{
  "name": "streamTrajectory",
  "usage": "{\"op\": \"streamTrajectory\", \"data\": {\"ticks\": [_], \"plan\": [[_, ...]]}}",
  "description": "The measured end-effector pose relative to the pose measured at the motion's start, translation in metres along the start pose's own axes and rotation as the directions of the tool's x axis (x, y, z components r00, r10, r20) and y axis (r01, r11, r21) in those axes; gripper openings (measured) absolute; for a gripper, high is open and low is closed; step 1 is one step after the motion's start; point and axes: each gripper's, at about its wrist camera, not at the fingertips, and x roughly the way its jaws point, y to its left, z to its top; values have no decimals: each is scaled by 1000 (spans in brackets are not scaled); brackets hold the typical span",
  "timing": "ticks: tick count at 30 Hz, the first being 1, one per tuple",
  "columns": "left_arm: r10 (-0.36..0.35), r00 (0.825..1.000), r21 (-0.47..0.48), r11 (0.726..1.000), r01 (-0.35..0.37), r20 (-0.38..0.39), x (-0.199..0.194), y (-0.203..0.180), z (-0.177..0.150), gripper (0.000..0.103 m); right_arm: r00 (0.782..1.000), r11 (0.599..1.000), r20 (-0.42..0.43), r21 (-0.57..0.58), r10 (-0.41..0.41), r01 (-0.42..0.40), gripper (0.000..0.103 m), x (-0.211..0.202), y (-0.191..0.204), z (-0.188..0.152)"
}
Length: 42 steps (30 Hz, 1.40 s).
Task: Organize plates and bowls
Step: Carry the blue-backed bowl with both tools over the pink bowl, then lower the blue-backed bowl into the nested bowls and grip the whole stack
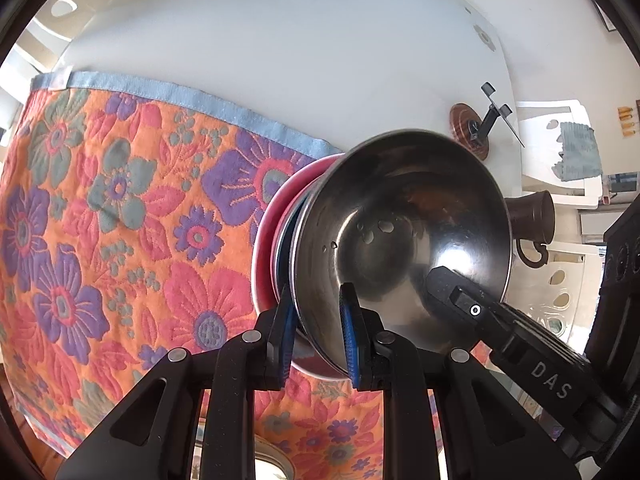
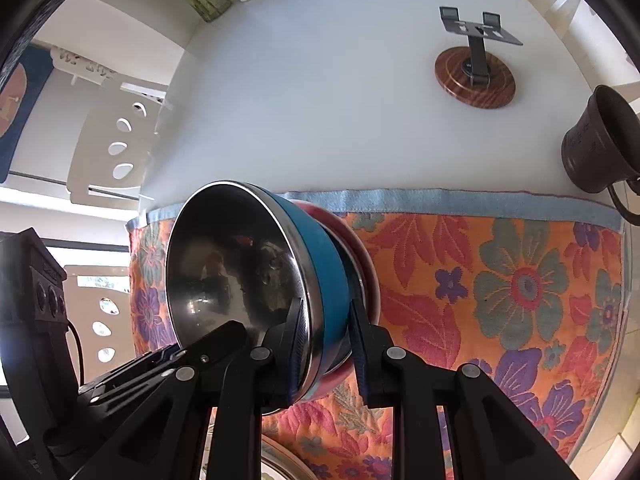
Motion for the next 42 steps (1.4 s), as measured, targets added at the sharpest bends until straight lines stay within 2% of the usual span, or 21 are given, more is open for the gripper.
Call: {"op": "streamTrajectory", "data": {"ticks": [14, 19, 21, 22, 24, 25, 28, 33, 42], "plan": [[40, 999, 6, 999, -40, 28, -11, 4, -3, 18, 1000, 1000, -15, -4, -14, 14, 25, 4, 4, -1], [33, 999, -1, 999, -33, 39, -17, 8, -3, 18, 1000, 1000, -9, 8, -9, 9, 26, -2, 0, -4], [45, 998, -2, 999, -45, 46, -21, 10, -4, 19, 1000, 1000, -9, 23, 9, -9, 32, -6, -3, -2], [58, 997, -2, 998, -58, 47, -24, 11, -5, 19, 1000, 1000, -9, 26, 12, -11, 41, -7, -3, -1], [69, 996, -11, 998, -69, 53, -30, 13, -6, 27, 1000, 999, 16, 24, 21, -22, 56, -13, -4, 0], [65, 996, -19, 998, -64, 56, -32, 15, -6, 36, 999, 999, 26, 24, 25, -26, 61, -16, -4, 0], [49, 997, -38, 998, -47, 55, -32, 21, -3, 38, 998, 999, 46, 33, 38, -39, 68, -18, -7, 0], [11, 1000, -85, 996, -10, 11, -18, 34, 3, 41, 999, 996, 9, 76, 53, -53, 68, -2, -20, 0], [-24, 1000, -45, 999, 23, -14, 3, 30, 11, 41, 997, 992, -35, 103, 74, -70, 68, 27, -33, -1]]}}
